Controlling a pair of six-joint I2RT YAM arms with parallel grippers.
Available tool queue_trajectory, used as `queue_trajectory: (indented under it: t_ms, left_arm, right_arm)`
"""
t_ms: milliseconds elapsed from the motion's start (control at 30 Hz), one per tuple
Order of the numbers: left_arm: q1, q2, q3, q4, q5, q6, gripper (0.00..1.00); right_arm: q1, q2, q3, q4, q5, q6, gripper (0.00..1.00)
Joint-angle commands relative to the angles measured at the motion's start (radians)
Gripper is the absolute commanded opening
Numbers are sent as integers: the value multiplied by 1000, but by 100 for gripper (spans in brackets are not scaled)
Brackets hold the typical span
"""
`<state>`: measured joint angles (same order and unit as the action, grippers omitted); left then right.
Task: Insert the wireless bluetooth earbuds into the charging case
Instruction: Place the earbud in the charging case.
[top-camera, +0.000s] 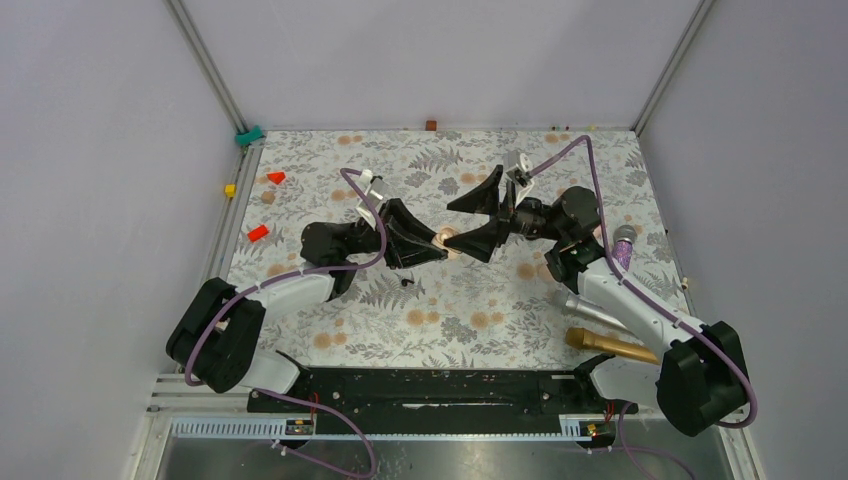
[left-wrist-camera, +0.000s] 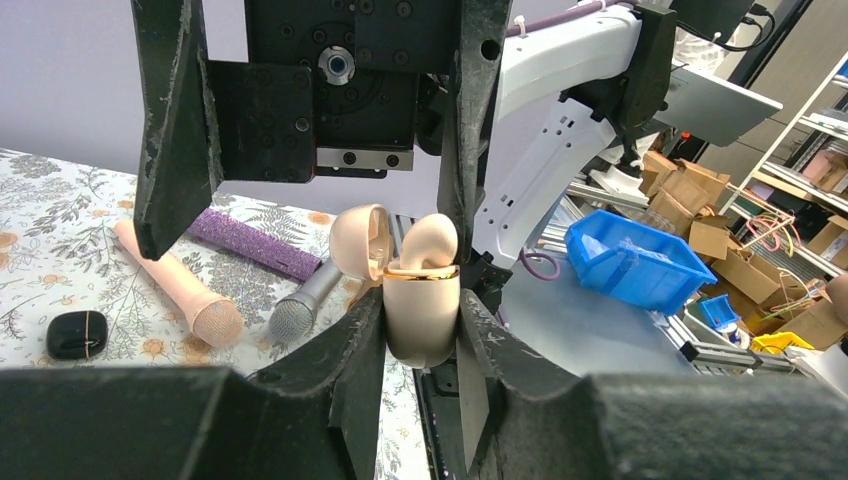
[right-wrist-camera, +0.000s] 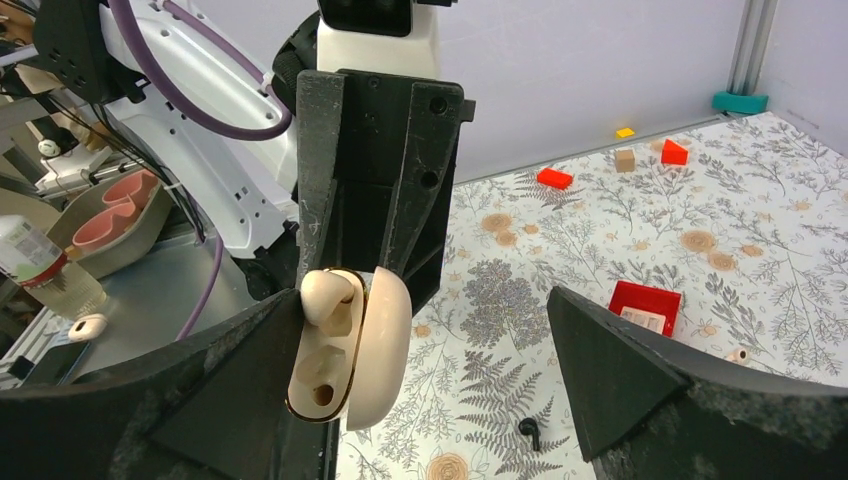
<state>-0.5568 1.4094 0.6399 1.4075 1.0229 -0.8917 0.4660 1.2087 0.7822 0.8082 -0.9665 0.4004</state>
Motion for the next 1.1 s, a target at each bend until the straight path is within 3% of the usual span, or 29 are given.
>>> queue_trajectory:
  t_ms: [0, 200, 1067]
  left_arm:
    - [-3, -17, 33, 68, -16, -11, 1]
    - [-4, -19, 29, 68, -9, -1, 1]
    - [-6, -43, 38, 68, 35, 18, 2]
  right_arm:
    - [8, -13, 52, 0, 31, -24, 99]
    - [7, 1, 84, 36, 21, 30, 99]
    - [-8, -55, 108, -213, -25, -185, 100]
